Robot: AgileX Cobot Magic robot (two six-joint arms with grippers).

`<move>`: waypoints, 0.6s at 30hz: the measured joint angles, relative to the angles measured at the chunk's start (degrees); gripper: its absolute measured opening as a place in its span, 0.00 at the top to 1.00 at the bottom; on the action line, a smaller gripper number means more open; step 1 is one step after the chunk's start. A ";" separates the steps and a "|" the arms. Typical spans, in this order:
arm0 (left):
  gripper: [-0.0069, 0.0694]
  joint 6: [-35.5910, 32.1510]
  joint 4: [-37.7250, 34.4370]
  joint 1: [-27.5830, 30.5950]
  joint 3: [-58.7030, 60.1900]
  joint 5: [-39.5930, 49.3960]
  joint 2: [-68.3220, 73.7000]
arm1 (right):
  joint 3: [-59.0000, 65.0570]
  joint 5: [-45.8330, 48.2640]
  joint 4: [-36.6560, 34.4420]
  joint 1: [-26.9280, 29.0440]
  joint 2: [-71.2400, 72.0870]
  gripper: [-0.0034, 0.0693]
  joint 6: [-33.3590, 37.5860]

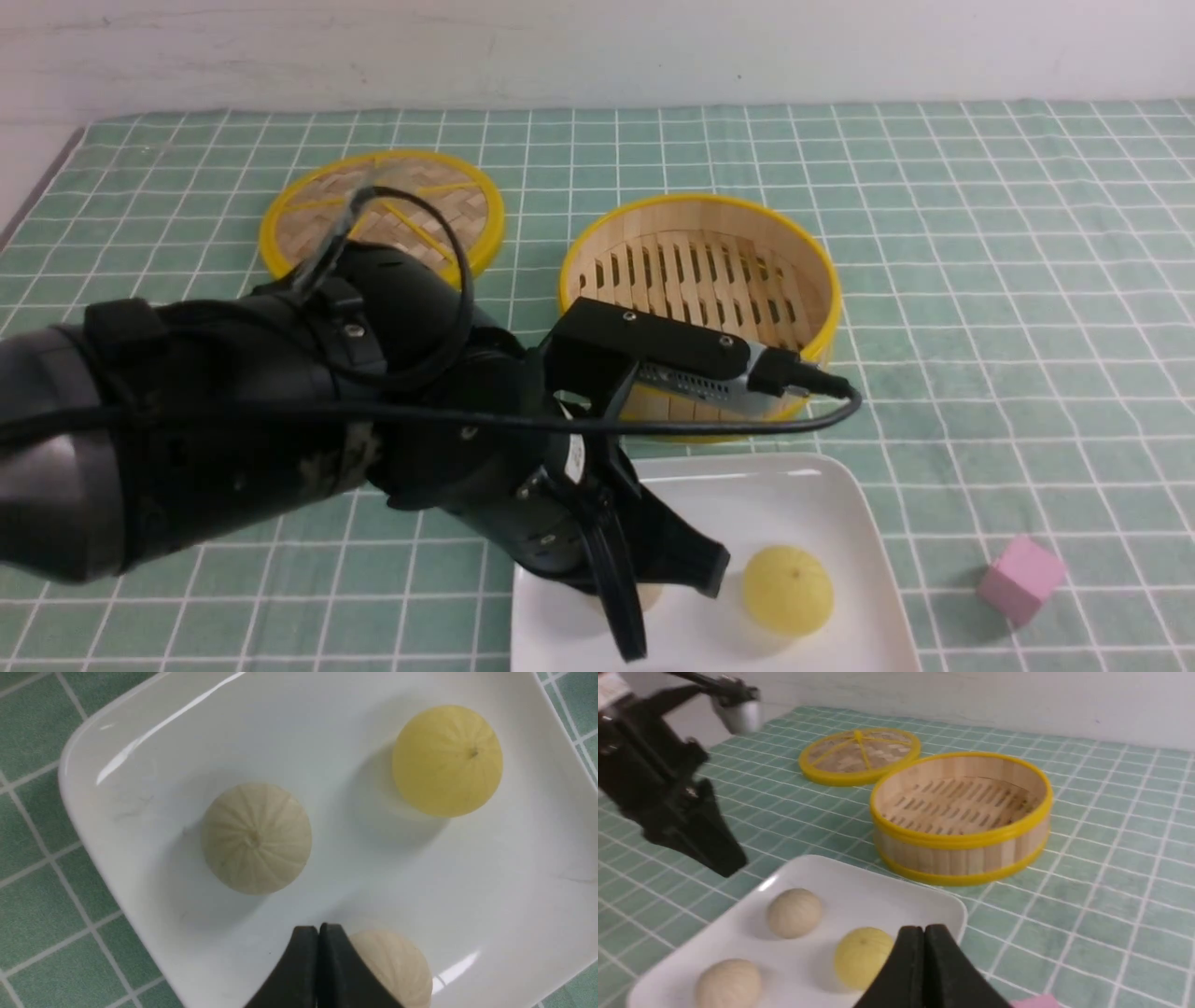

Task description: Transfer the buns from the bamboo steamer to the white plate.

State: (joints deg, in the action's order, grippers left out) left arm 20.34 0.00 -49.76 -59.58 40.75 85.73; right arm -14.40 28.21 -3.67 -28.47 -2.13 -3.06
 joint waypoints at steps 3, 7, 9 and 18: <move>0.90 0.00 0.00 0.00 0.00 0.00 0.00 | 4.90 -0.68 1.85 6.06 1.97 0.95 0.00; 0.90 0.00 0.45 0.00 0.00 -0.06 -0.18 | 11.28 -0.81 3.37 14.95 2.72 0.94 0.00; 0.90 0.00 1.35 0.00 0.00 -0.06 -1.16 | 13.31 -0.86 4.00 18.22 2.72 0.94 0.00; 0.90 0.12 8.73 0.00 0.00 3.20 -13.87 | 14.93 -5.07 5.93 26.44 2.72 0.92 0.00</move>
State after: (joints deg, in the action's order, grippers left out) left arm 20.46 8.73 -49.76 -59.58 43.94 71.86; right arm 0.53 23.14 2.25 -2.02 0.59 -3.06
